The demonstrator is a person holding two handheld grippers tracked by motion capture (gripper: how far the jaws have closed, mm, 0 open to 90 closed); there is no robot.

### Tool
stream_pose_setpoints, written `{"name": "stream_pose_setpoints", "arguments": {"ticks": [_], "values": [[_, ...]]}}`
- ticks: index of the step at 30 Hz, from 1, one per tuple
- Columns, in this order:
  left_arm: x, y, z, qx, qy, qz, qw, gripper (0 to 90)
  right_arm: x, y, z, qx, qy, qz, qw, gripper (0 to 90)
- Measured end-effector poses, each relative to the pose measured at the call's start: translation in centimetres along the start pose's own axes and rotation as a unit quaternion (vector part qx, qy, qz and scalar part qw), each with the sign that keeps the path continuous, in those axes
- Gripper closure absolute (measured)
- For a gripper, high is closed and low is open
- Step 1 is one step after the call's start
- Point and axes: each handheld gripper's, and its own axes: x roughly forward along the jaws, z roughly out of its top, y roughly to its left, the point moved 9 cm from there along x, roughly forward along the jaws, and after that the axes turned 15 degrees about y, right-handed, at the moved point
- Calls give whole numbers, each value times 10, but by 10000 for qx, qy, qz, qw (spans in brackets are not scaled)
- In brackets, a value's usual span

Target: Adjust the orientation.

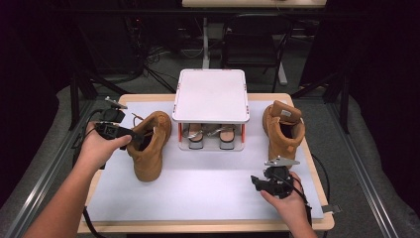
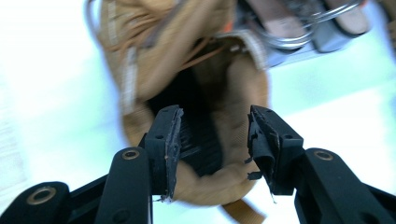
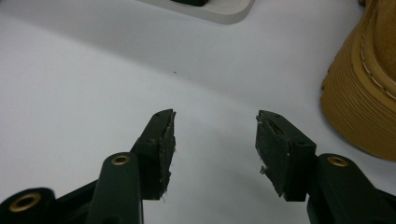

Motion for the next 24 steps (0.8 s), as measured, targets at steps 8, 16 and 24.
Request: {"name": "stream_pose_setpoints", "arguments": {"ticks": [8, 16, 24], "values": [[4, 18, -2, -223, 153, 126, 9996, 523, -5, -6, -1, -33, 185, -149, 9997, 473], [22, 32, 1, -464, 302, 114, 9984, 517, -22, -15, 12, -119, 326, -377, 9987, 475], [31, 29, 2, -447, 360, -124, 9983, 585, -43, -39, 27, 121, 448, -455, 9979, 578]]}}
